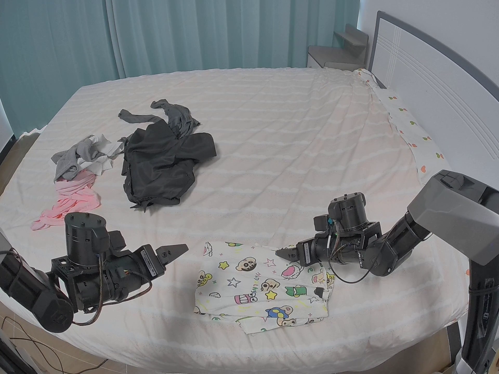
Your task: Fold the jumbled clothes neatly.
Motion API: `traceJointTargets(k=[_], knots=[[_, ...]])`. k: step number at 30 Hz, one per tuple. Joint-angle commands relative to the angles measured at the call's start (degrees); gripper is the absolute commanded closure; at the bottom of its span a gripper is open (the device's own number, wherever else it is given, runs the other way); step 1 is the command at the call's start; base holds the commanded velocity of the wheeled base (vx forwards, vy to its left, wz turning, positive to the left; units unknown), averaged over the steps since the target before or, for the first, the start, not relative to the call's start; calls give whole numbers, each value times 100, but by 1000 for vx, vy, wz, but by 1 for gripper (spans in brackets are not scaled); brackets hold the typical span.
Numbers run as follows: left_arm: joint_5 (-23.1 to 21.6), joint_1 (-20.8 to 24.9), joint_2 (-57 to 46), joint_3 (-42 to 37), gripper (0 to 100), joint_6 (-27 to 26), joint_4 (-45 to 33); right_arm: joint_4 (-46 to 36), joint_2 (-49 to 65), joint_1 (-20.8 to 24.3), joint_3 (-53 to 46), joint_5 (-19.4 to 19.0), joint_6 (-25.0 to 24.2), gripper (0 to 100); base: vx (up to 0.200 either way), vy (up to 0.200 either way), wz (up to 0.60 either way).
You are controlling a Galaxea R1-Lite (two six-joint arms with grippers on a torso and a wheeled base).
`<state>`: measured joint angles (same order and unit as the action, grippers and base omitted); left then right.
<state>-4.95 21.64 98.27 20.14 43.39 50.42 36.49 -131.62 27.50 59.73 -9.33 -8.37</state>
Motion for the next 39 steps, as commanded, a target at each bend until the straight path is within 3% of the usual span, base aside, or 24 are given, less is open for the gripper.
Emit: traceJointTargets(k=[1,12,21,27,31,39], knots=[[3,-2,17,-1,0,3,3,-36,-109,27,73,1,46,100,0,0,0],[3,-2,26,-1,0,3,3,-19,-21,18,-94,-17,46,100,0,0,0],[3,-2,43,-1,0,3,3,52,699,-87,-814,-43,-15,100,0,0,0],[12,-2,43,-1,0,3,3,570,787,-289,-1166,-25,-68,100,0,0,0],[12,-2,43,-10,0,3,3,1018,708,-342,-1350,10,-428,100,0,0,0],[12,-2,52,-10,0,3,3,1097,620,-447,-1456,177,-894,100,0,0,0]])
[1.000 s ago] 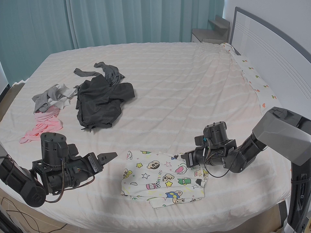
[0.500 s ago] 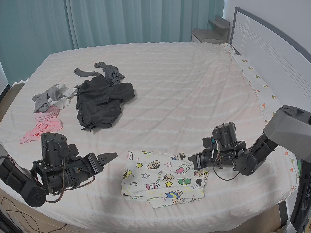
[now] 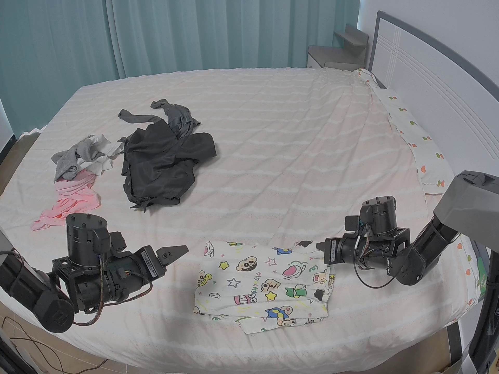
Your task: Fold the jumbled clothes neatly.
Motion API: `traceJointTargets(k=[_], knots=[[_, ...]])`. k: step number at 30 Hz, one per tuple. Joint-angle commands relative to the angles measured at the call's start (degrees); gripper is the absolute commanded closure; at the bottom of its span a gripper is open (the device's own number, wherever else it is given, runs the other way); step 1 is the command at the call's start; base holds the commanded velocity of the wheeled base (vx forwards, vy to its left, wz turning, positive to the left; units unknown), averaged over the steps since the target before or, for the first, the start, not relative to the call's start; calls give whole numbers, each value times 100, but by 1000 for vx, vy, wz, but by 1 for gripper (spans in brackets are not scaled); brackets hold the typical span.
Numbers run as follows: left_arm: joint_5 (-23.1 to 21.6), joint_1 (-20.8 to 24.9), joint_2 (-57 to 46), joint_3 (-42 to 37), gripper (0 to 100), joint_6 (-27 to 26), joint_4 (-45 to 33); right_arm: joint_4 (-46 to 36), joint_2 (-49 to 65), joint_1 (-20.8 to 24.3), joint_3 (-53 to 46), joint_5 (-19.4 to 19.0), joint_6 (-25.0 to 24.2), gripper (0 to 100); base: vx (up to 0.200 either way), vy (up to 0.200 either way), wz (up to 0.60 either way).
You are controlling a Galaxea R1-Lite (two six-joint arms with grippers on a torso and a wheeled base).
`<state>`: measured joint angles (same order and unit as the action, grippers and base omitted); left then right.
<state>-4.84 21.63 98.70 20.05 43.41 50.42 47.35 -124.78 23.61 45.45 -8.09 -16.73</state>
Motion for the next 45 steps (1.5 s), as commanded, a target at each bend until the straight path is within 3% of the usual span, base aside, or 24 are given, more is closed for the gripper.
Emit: traceJointTargets(k=[1,11,29,30,36,40,45], knots=[[1,-1,9,-1,0,1,3,11,-108,-111,-1,115,-103,100,0,0,0],[1,-1,1,-1,0,1,3,213,-301,-472,43,203,-410,100,0,0,0],[1,8,9,-1,0,1,3,442,-670,-604,386,282,-569,100,0,0,0],[1,8,9,-1,0,1,3,451,-644,-612,360,282,-674,0,0,0,0],[1,8,9,-1,0,1,3,468,-556,-691,307,326,-991,0,0,0,0],[1,17,9,-1,0,1,3,468,-310,-683,184,572,-1465,0,0,0,0],[1,17,1,-1,0,1,3,653,692,-103,-704,502,-1834,0,0,0,0]])
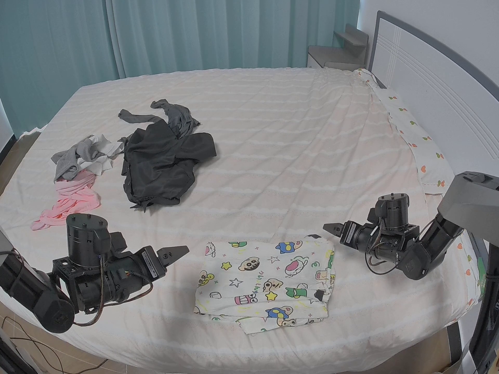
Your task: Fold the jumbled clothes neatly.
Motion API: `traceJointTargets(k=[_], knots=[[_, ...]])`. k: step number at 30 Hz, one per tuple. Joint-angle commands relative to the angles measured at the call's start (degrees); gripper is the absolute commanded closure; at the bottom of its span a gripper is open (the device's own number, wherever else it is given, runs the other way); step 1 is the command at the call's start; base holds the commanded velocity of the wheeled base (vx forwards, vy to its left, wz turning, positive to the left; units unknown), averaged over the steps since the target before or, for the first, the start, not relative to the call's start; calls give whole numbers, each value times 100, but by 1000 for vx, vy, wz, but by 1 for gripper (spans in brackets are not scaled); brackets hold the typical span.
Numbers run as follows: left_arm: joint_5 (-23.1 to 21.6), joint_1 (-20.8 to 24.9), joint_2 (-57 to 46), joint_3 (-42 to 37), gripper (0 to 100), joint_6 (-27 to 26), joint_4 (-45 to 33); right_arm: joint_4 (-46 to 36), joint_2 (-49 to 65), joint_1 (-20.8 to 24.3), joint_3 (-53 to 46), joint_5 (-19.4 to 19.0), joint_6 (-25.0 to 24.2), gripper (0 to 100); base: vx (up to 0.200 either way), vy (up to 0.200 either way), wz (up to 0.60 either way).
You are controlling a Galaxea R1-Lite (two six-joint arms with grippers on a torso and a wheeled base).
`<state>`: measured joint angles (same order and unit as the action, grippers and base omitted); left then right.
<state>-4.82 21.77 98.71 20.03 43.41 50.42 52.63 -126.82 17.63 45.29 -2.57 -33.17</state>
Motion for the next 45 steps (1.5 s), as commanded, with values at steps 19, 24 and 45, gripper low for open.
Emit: traceJointTargets(k=[19,24,45], knots=[[-2,11,17,1,0,10,3,345,140,1735,-1083,-683,-190,0,0,0,0],[-2,11,26,1,0,10,3,310,78,1876,-1171,-982,-207,0,0,0,0],[7,20,492,36,0,1,3,-815,351,1876,-1681,-1140,513,0,0,0,0]])
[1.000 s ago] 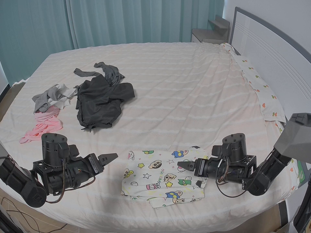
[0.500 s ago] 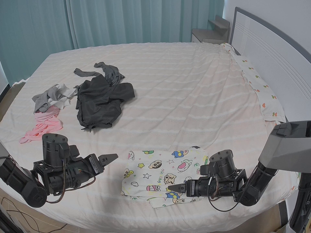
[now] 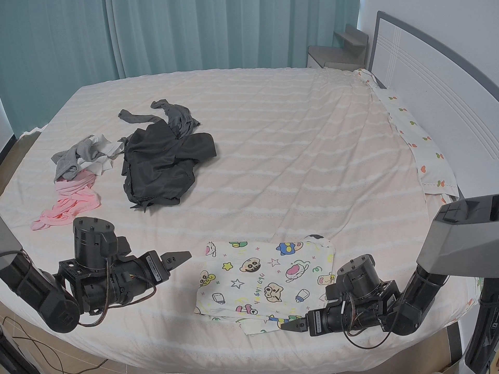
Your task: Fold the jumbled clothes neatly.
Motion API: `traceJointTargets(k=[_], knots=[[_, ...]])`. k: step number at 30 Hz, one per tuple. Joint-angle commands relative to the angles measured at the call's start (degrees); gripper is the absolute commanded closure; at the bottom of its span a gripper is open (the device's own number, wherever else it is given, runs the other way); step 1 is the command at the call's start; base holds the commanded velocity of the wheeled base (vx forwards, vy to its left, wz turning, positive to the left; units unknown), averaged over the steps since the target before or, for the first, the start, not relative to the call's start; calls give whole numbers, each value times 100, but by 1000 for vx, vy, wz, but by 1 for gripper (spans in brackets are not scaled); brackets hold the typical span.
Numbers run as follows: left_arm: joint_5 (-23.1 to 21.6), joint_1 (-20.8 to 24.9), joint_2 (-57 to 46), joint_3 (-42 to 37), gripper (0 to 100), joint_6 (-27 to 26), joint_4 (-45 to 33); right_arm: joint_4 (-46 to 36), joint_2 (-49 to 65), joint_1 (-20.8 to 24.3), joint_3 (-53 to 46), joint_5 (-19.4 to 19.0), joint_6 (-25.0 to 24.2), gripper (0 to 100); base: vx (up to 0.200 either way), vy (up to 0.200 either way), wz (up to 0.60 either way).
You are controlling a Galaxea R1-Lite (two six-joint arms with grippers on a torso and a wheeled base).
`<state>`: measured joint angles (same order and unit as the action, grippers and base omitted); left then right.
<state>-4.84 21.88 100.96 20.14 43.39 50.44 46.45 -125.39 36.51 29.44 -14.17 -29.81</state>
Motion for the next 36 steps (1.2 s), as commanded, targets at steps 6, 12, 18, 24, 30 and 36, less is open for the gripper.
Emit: traceJointTargets(k=[6,12,18,24,30,36], knots=[[18,167,811,315,0,-6,0,-250,1105,-302,-536,19,291,0,0,0,0],[-17,290,1444,860,0,3,-8,-171,982,-1190,-237,-16,423,0,0,0,0],[-52,308,1971,1220,0,-6,0,-13,278,-1603,352,-42,326,0,0,0,0],[-465,238,2164,1247,0,-32,0,444,-108,-1603,352,-60,300,0,0,0,0],[-448,238,2516,1387,0,-155,18,717,-354,-1603,431,-174,309,0,0,0,0],[-430,211,2789,1396,0,-366,449,708,-662,-1630,826,-192,309,0,0,0,0]])
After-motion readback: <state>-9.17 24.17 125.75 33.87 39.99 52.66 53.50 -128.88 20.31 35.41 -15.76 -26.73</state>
